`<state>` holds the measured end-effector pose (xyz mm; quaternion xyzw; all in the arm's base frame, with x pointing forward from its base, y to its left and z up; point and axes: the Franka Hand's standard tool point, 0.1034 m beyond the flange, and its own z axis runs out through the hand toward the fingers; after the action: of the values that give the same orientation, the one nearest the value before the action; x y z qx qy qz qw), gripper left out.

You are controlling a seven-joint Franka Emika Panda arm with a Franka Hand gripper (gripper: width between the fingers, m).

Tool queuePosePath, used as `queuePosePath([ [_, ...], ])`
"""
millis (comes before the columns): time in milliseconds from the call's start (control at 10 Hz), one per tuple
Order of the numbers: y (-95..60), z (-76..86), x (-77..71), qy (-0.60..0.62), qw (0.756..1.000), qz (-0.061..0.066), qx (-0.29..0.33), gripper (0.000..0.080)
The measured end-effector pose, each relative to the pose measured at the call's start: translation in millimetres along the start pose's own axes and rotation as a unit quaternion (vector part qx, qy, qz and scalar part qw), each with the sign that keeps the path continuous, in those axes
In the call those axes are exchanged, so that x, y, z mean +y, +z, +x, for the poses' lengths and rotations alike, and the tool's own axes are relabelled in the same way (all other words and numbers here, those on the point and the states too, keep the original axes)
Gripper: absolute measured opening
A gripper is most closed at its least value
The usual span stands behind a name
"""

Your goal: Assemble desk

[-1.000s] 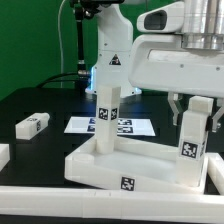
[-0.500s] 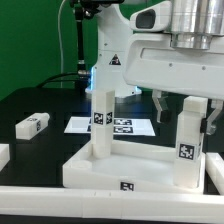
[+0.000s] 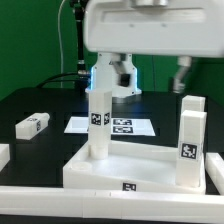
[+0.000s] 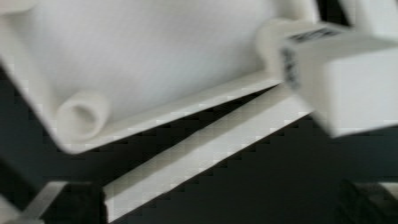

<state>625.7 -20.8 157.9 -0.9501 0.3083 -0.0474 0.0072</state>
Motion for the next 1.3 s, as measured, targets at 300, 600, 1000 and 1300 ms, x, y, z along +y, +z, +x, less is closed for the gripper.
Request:
queuePosePath([
  [300,1.2,-4.7,-6.8,0.001,1.0,0.001,-0.002,0.0649],
  [600,6.9,-5.1,9.3,-0.02,1.0,0.006,0.008,0.0649],
  [1000,30.5,14.1,124.5,-0.069,0.997,-0.009,0.016,0.0649],
  [1300,31.8,12.5,122.5,-0.065,0.998,-0.009,0.015,0.0649],
])
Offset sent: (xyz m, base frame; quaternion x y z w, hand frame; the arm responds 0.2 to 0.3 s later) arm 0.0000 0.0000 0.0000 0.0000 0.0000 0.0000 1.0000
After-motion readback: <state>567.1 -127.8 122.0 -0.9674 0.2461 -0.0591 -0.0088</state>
